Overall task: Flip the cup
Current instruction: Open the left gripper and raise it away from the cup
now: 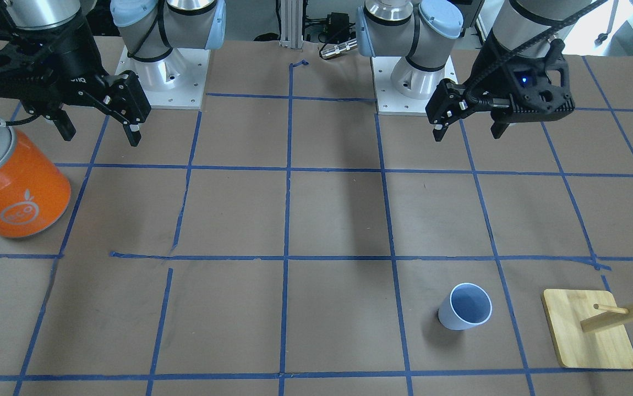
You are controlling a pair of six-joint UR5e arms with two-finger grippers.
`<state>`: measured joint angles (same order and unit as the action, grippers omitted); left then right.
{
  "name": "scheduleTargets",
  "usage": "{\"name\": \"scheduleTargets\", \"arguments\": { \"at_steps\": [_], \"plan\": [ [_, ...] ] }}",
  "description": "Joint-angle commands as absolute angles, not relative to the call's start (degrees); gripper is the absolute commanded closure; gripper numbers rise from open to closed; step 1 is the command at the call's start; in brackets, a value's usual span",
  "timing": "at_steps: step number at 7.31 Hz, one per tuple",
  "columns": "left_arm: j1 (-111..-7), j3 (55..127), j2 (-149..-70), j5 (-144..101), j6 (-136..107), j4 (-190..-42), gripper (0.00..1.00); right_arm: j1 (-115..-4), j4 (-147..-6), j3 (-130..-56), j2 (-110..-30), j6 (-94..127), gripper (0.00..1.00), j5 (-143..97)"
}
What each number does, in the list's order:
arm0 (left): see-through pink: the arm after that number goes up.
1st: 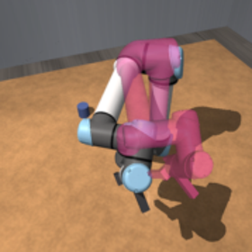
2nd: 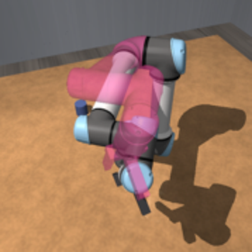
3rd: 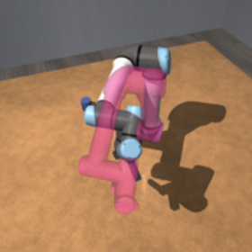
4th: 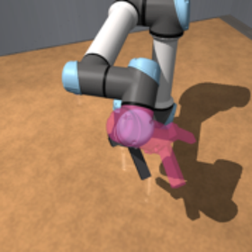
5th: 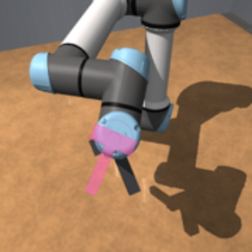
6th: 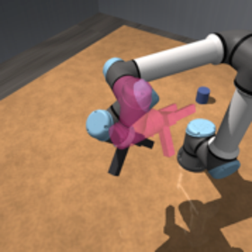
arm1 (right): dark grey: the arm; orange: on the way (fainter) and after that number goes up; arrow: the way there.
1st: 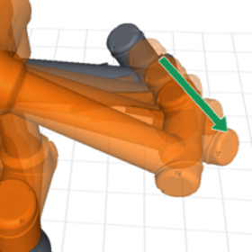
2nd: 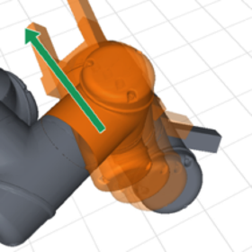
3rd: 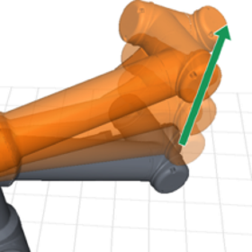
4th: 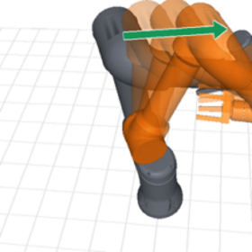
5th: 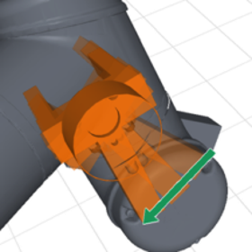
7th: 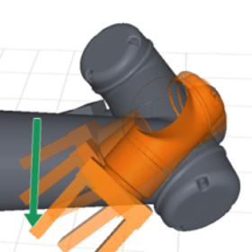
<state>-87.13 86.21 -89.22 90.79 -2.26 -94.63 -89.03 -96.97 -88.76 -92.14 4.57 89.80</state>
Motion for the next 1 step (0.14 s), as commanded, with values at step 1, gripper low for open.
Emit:
{"name": "scheduleTargets", "arguments": {
  "at_steps": [1],
  "plan": [
    [-87.1,88.1,-88.1,91.4,-1.9,-94.7,0.00,-89.0,-96.5,-88.9,-92.4,4.7,0.00,89.1]
  ]
}}
